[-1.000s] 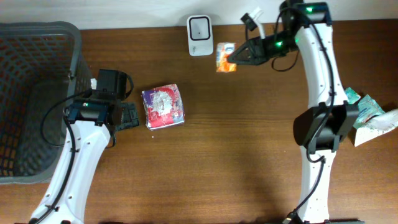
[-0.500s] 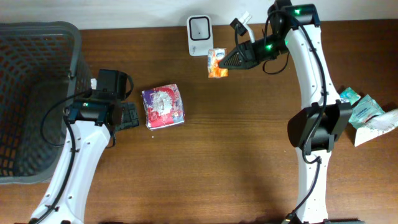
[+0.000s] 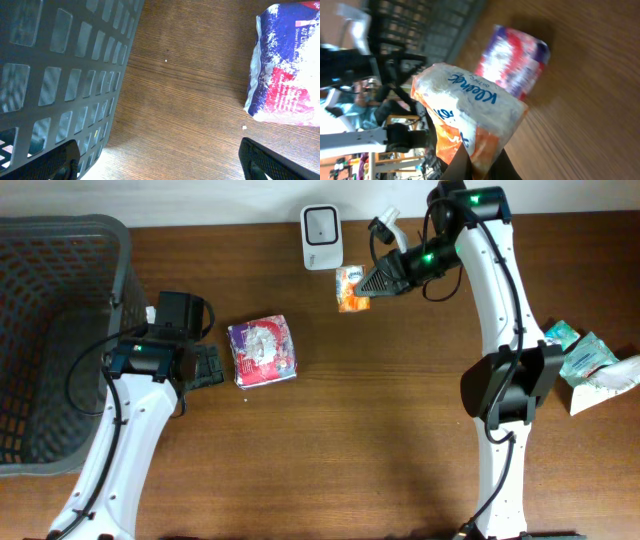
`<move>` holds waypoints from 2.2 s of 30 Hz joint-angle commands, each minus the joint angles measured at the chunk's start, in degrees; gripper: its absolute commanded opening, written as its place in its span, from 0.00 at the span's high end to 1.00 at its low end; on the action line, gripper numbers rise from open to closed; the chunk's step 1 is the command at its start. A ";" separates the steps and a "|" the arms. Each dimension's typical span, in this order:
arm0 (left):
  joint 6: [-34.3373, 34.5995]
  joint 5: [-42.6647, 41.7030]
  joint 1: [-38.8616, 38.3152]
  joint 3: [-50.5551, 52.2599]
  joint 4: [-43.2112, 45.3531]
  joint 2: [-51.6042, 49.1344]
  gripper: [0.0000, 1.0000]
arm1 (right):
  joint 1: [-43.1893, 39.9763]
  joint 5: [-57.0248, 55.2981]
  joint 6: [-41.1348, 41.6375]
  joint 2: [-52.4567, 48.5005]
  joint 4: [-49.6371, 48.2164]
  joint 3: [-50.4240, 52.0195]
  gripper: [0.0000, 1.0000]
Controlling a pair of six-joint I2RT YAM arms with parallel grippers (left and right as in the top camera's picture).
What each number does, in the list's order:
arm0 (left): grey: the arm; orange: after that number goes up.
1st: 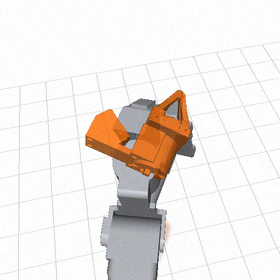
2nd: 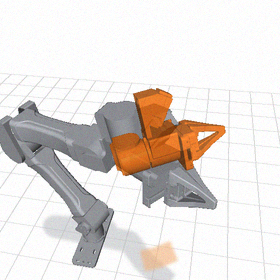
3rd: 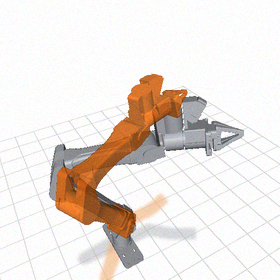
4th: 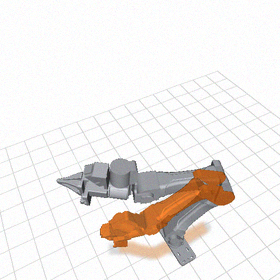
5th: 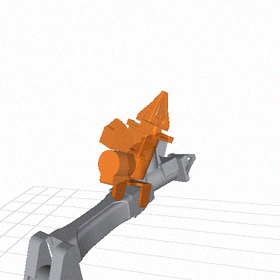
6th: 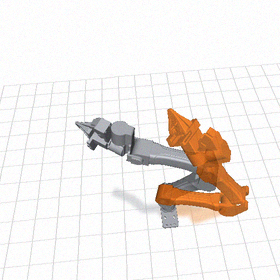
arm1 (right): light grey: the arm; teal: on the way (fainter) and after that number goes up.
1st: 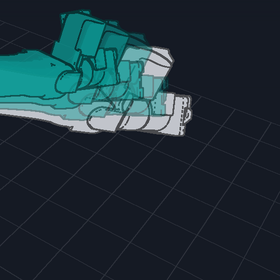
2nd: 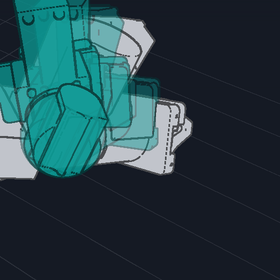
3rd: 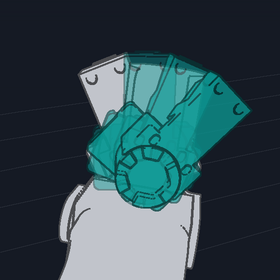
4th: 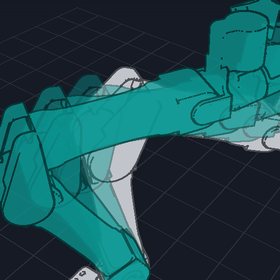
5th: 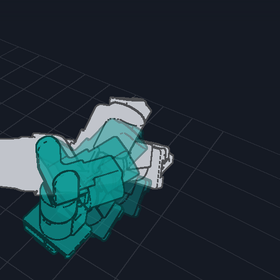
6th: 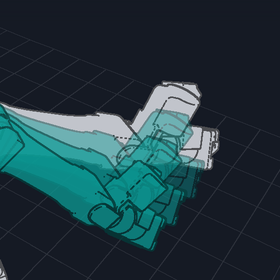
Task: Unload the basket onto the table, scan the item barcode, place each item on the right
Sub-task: 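Hold the orange Kleenex pack barcode up to the scanner, then carry the orange Kleenex pack to the right table edge and release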
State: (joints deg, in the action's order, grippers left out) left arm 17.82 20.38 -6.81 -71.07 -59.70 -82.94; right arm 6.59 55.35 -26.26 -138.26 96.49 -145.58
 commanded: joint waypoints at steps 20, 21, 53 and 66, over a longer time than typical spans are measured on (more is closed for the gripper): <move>0.61 -0.02 0.22 0.02 0.09 0.22 0.01 | 15.96 -67.45 46.71 -1.73 -14.67 21.27 0.96; 0.61 -0.02 0.22 0.02 0.09 0.22 0.01 | 15.96 -67.69 46.64 -1.70 -14.51 20.17 0.96; 0.61 -0.02 0.22 0.02 0.09 0.22 0.01 | 15.13 -68.00 -15.28 -11.26 -73.59 2.97 0.96; 0.61 -0.04 0.22 0.02 0.09 0.22 0.01 | -1.27 -86.90 39.43 6.58 -42.73 2.95 0.96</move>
State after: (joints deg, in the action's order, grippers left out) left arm 17.82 20.38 -6.81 -71.07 -59.72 -82.94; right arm 9.23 -27.90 -0.27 -135.70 47.13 -142.39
